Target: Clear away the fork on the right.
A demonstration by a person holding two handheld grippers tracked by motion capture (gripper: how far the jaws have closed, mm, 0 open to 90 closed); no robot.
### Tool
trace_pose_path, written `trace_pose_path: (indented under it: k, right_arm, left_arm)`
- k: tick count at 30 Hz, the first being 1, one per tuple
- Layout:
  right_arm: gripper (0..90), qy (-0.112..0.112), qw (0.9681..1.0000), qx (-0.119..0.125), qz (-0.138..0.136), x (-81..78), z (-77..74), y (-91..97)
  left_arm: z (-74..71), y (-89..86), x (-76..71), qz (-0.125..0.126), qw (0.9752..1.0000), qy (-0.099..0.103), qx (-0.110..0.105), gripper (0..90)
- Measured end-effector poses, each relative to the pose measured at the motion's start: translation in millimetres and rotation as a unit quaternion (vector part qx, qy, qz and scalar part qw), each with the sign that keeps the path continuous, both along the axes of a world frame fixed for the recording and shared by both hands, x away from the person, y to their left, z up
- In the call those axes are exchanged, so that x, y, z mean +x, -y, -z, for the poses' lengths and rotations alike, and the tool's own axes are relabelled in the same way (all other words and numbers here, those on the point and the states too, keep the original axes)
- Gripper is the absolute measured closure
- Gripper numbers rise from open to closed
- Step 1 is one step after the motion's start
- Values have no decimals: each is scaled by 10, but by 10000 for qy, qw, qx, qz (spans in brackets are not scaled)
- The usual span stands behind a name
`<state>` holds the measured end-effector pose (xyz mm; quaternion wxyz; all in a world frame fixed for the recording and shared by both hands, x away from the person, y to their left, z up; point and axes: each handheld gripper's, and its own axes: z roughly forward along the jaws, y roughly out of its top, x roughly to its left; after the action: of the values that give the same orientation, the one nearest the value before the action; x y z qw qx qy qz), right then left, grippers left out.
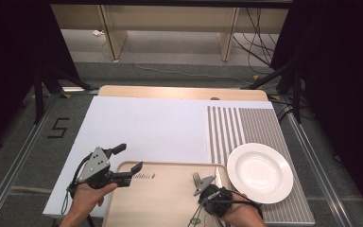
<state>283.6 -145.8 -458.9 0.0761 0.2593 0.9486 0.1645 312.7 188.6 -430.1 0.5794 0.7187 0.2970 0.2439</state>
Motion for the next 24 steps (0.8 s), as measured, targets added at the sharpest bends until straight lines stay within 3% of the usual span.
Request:
trace_pose_path:
  k: [6, 24]
  right_arm:
    - [900, -36, 9999, -19, 156, 30, -6, 76]
    - [900, -102, 9996, -23, 268, 63, -20, 222]
  left_arm:
    - [0, 0, 0, 1, 10000, 0, -1, 171]
    - [0, 0, 0, 1, 10000, 0, 2, 171]
